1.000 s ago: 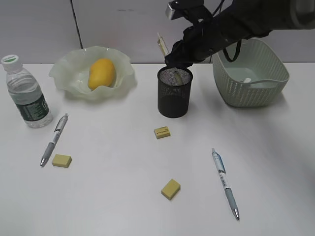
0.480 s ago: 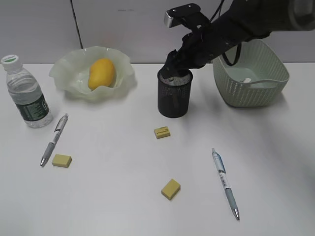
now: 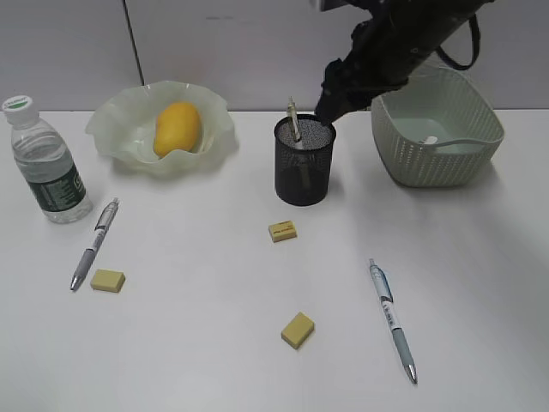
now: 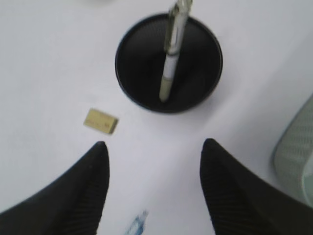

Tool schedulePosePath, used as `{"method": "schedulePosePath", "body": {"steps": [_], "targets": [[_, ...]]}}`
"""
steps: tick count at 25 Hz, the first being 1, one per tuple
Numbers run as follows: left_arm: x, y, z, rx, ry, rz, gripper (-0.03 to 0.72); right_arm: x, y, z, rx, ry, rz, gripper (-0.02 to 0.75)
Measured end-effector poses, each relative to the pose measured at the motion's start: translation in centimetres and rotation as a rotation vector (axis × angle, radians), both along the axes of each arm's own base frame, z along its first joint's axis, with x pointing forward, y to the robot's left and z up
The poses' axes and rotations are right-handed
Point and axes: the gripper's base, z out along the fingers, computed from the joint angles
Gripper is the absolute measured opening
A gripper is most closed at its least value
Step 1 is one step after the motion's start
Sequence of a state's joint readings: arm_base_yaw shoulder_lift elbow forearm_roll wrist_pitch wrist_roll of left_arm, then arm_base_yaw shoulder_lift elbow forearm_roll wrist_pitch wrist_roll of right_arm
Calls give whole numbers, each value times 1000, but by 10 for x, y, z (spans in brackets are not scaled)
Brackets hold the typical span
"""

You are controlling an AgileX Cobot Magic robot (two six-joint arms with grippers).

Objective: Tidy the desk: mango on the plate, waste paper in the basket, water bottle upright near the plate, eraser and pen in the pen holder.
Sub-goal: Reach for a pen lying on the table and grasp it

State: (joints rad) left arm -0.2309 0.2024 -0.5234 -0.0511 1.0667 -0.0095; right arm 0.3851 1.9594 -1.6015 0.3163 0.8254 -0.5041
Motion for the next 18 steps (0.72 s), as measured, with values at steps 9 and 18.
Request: {"method": "schedulePosePath", "body": {"steps": [9,18], "targets": [[0,0,0,0,0,0,496,-27,-24,5,-206,281,-166,472],[0,0,0,0,0,0,496,-45,-35,12,-238,319,-237,468]]}}
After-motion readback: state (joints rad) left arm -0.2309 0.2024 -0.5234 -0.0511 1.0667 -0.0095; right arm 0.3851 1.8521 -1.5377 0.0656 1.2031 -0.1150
